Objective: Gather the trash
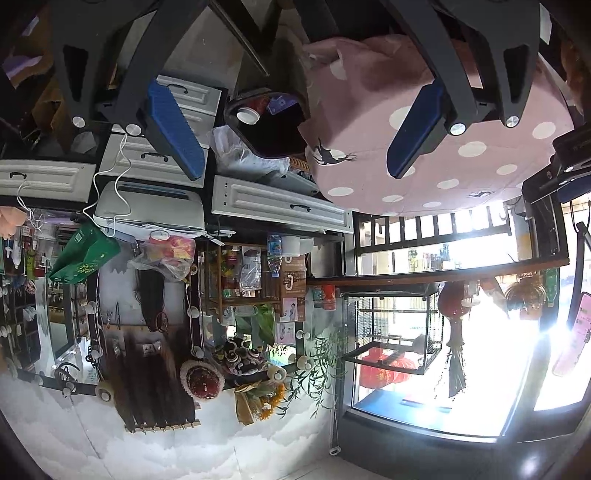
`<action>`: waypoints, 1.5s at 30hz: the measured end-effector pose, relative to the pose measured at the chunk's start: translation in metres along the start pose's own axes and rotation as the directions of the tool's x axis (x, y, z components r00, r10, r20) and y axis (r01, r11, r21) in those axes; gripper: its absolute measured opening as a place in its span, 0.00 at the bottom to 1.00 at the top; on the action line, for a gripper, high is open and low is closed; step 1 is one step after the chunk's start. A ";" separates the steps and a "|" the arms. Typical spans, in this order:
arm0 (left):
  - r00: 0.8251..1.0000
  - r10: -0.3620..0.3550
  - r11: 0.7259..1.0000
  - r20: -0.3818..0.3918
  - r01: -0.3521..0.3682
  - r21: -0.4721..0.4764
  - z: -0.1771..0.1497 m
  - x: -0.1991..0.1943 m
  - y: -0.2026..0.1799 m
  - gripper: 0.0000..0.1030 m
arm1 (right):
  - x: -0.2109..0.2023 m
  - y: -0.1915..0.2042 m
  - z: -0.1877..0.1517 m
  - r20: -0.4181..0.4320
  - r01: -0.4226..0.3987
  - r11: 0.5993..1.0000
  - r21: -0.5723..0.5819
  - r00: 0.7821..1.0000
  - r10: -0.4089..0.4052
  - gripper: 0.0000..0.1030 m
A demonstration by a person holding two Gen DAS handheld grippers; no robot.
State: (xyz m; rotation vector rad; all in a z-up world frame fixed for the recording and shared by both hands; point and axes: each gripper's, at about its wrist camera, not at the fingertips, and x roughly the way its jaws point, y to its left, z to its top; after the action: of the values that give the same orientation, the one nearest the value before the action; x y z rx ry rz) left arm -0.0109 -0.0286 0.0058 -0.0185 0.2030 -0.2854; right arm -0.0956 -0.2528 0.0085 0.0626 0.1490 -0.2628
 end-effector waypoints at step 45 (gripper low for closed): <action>1.000 0.008 1.000 -0.028 -0.008 -0.001 -0.001 0.001 0.003 0.95 | 0.006 0.001 -0.007 -0.031 -0.035 0.999 0.005 0.999 0.035 0.95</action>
State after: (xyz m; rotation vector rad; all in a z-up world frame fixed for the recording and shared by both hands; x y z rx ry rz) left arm -0.0089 -0.0264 0.0048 -0.0150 0.2310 -0.2777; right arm -0.0906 -0.2530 0.0003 0.0733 0.1784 -0.2274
